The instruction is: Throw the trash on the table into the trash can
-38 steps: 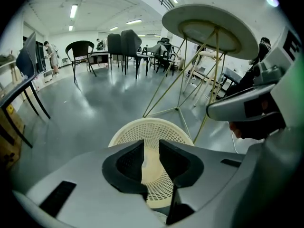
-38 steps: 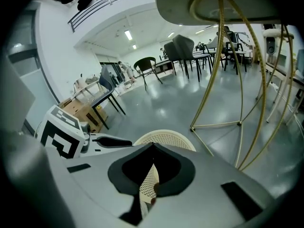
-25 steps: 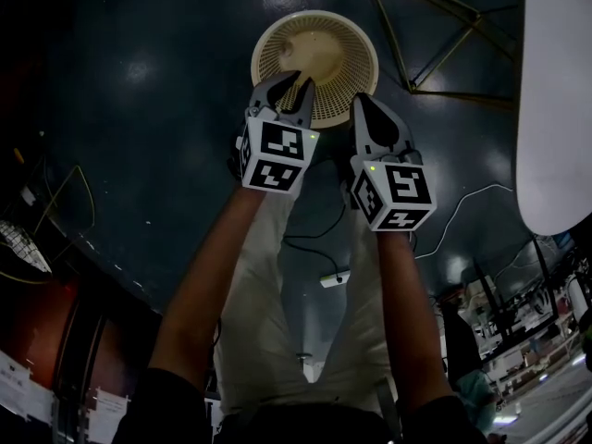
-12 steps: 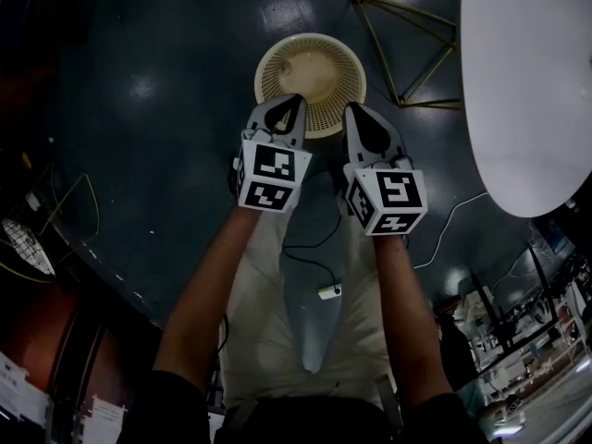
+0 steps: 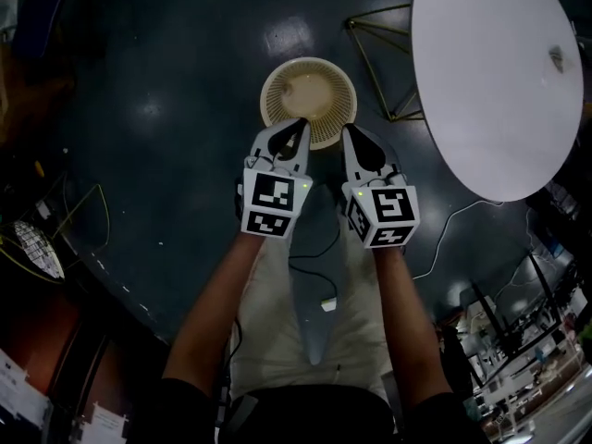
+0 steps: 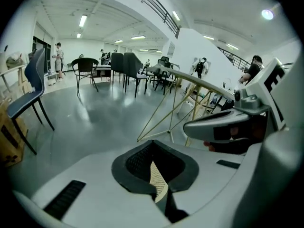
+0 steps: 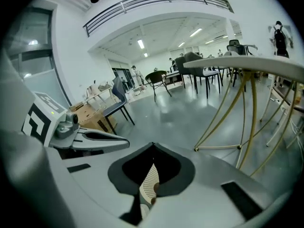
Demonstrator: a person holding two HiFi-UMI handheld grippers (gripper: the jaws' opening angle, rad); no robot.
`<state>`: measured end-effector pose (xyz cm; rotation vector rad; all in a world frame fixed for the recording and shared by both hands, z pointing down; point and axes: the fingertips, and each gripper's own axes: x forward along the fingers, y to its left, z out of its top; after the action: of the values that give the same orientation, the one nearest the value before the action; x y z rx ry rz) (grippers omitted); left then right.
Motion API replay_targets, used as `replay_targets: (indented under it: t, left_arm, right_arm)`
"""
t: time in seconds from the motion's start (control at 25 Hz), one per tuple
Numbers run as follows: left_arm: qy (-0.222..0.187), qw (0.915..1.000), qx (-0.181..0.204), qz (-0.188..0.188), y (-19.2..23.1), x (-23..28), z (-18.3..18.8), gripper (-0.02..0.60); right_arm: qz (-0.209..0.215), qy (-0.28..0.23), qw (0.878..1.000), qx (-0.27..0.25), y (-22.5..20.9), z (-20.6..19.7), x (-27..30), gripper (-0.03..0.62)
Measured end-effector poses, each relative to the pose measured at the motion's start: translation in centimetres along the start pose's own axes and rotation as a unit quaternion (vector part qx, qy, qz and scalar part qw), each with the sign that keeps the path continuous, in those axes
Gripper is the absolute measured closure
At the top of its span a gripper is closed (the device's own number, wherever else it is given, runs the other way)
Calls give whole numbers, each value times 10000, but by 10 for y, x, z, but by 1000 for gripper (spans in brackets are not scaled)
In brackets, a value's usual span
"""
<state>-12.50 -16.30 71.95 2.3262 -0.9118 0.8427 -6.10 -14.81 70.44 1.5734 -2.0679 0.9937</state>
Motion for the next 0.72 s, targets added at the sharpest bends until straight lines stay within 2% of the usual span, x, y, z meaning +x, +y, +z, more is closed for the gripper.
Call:
replay_targets:
  t: [0.16,0.4,0.72]
  left_arm:
    - [-224,9997,84,-93,-14,-16,34,566]
    - [-426,9988,-92,-211,-45,-36,84,566]
    - [-615,9972,144,-407,-95,-69,142,566]
  right_arm:
    - [13,-88,9999,89,6,20,-23,576]
    - [1,-277,9996,-13,3,65,-67,576]
    - [-123,-542,9984,-46,-12,118,-121,576]
